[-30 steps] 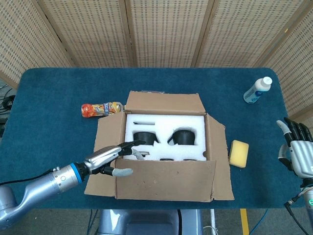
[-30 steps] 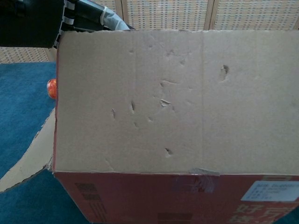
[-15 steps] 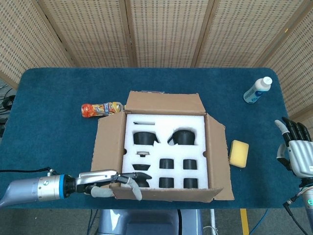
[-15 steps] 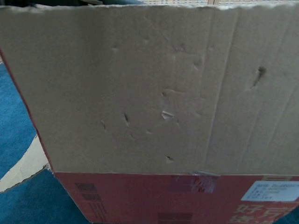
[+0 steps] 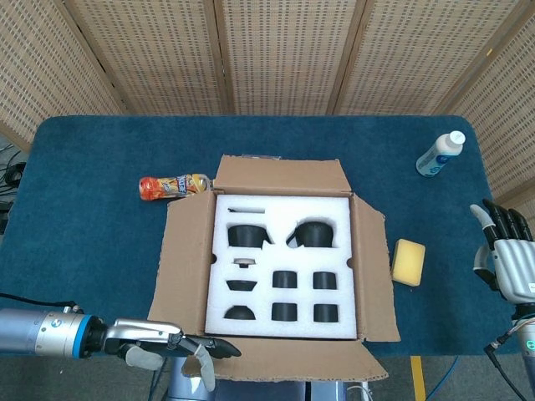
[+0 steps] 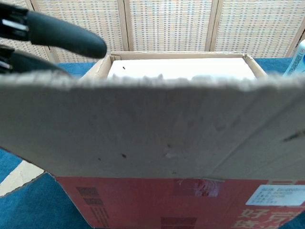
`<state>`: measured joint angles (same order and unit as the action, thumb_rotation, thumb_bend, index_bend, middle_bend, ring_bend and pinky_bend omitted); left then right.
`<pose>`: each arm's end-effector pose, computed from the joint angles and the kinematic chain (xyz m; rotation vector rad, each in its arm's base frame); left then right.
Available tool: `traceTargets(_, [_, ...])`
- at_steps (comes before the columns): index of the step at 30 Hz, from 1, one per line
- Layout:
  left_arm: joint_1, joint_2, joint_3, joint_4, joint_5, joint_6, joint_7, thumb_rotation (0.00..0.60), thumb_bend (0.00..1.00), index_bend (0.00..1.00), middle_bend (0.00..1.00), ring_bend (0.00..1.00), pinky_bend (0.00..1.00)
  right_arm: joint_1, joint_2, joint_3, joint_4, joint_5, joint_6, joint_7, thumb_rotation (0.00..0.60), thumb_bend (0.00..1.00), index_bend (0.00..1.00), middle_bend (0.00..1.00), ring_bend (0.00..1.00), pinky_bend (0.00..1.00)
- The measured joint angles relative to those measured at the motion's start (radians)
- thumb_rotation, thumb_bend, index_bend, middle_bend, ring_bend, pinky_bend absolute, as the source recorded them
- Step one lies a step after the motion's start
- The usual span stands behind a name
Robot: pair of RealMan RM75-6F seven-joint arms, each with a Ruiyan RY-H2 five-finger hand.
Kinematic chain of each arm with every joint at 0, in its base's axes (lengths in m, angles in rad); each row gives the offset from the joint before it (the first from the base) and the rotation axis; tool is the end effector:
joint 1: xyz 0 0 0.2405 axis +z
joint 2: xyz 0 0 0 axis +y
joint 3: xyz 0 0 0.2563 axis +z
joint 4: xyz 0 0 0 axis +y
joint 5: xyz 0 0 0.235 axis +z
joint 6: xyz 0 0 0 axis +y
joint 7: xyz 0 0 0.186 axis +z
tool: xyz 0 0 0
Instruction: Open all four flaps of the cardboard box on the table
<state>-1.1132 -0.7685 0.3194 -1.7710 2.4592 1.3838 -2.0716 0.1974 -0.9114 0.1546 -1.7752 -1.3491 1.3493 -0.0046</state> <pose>-0.0705 0.2232 0.1054 1.6529 1.8121 0.5684 -0.2916 -0.2804 0.1914 1.3654 -0.8867 0.8982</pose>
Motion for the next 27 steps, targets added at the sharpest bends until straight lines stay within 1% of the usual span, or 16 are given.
traceTargets(9, [-0.027, -0.013, 0.06, 0.007, 0.004, 0.013, 0.011, 0.084, 0.1, 0.31, 0.0, 0.0, 0.0, 0.001, -0.002, -0.001, 0.0, -0.001, 0.0, 0.0, 0.6, 0.85, 0.06, 0.04, 0.0, 0.0])
traceTargets(14, [-0.028, -0.01, 0.069, 0.003, -0.032, -0.006, 0.064, 0.083, 0.1, 0.31, 0.0, 0.0, 0.0, 0.001, -0.001, -0.001, 0.0, -0.001, -0.001, 0.0, 0.6, 0.85, 0.06, 0.04, 0.0, 0.0])
traceTargets(19, [-0.015, 0.008, 0.07, -0.006, -0.096, -0.039, 0.162, 0.083, 0.1, 0.31, 0.0, 0.0, 0.0, 0.002, -0.001, -0.001, 0.001, -0.001, -0.003, 0.0, 0.6, 0.85, 0.06, 0.04, 0.0, 0.0])
traceTargets(22, [-0.002, 0.021, 0.065, -0.016, -0.148, -0.075, 0.248, 0.083, 0.1, 0.31, 0.0, 0.0, 0.0, 0.003, -0.002, -0.001, 0.001, 0.001, -0.003, -0.001, 0.6, 0.85, 0.06, 0.04, 0.0, 0.0])
traceTargets(27, [0.031, 0.049, 0.047, -0.044, -0.26, -0.158, 0.447, 0.08, 0.11, 0.31, 0.0, 0.0, 0.0, 0.003, -0.004, -0.001, 0.004, 0.005, -0.006, -0.003, 0.6, 0.85, 0.06, 0.04, 0.0, 0.0])
